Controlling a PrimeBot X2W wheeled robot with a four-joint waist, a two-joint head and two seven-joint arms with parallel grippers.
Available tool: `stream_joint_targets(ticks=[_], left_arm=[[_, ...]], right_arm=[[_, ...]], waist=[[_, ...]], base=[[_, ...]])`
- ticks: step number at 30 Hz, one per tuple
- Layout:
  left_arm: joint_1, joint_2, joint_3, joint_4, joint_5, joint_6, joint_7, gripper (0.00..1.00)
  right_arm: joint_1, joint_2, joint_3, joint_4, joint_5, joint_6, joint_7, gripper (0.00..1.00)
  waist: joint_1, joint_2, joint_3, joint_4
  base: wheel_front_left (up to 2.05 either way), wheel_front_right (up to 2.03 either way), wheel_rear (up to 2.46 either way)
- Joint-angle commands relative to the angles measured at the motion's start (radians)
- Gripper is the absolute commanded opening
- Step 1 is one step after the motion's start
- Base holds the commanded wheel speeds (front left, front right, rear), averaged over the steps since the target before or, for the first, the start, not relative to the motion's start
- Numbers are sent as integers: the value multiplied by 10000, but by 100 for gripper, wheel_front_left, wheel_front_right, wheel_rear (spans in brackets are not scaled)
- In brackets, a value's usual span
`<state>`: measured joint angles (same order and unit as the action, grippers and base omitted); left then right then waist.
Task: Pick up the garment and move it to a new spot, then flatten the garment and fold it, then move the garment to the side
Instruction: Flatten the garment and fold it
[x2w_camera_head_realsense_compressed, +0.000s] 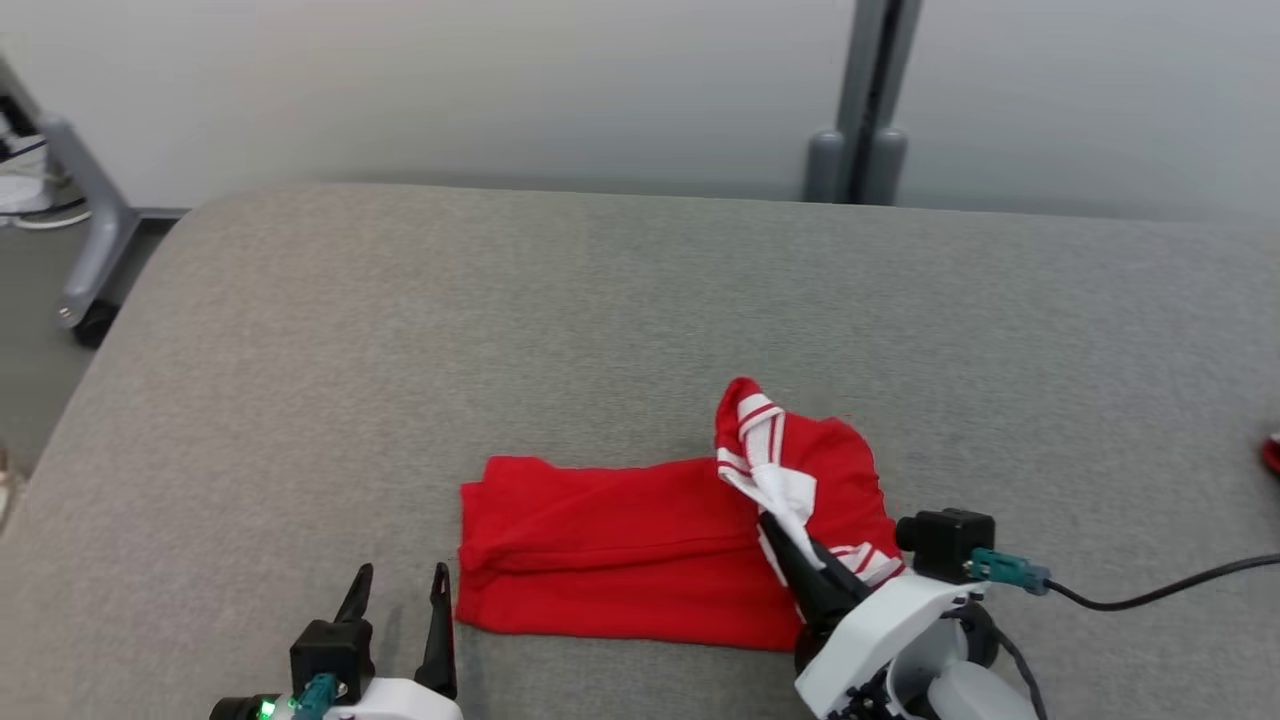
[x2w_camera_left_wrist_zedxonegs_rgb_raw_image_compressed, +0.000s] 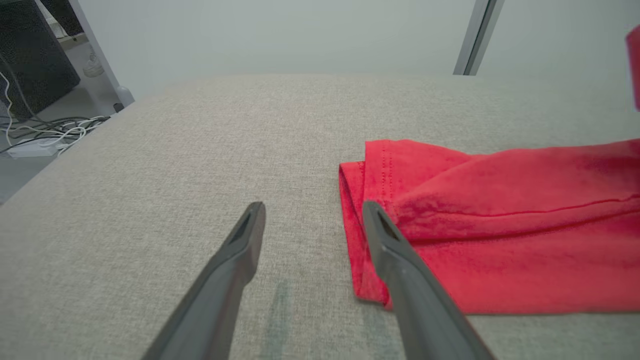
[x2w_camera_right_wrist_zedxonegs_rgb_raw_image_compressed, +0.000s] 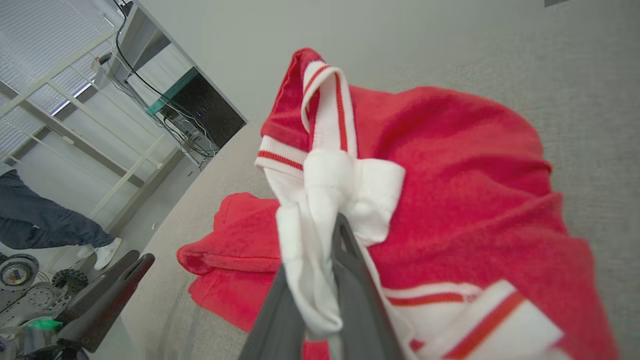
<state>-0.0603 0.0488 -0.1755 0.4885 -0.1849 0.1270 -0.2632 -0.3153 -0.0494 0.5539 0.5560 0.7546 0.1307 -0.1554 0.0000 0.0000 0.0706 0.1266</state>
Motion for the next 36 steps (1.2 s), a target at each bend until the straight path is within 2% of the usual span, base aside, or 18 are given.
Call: stream_joint_targets(ticks=[1,8,13,18,19,20,25,29,36], left_arm=[[-165,46,-77,3,45,-23,-16,100],[-359,40,-788,82,66,-153,-16,100],[-406,37,-1136,137,8,-139,-15,100],[-476,38,-1330,165,-18,-84,-15,100],[-493,37,-1366,168,-22,-68,-15,100],[-512,38,-1394,176,-35,-51,-15,100],[-541,40,-1360,184,-53,14,-15,100],[-560,41,-1173,123,-65,84,-15,100],[-591,43,-728,-42,-19,151,-15,100]], right_arm=[[-89,-43,289,-113,299,2,56,0],[-968,-52,1435,395,1095,2,-292,0],[-1548,-53,2059,985,1603,2,-577,0],[-1942,-55,2505,1381,2031,2,-812,0],[-2040,-57,2585,1491,2139,2,-881,38],[-2139,-58,2634,1592,2270,2,-923,100],[-2479,-56,2617,1919,2376,0,-1105,100],[-2471,-64,1330,1830,1564,0,-1108,100],[-1461,-49,-1475,1238,-944,0,-1104,100]], waist=[[0,0,-5,579],[0,0,62,2097],[0,0,101,2689],[0,0,122,2893],[0,0,133,2911],[0,0,138,2916],[0,0,110,2607],[0,0,97,2118],[0,0,99,1129]], base=[[0,0,0],[0,0,0],[0,0,0],[0,0,0],[0,0,0],[0,0,0],[0,0,0],[0,0,0],[0,0,0]])
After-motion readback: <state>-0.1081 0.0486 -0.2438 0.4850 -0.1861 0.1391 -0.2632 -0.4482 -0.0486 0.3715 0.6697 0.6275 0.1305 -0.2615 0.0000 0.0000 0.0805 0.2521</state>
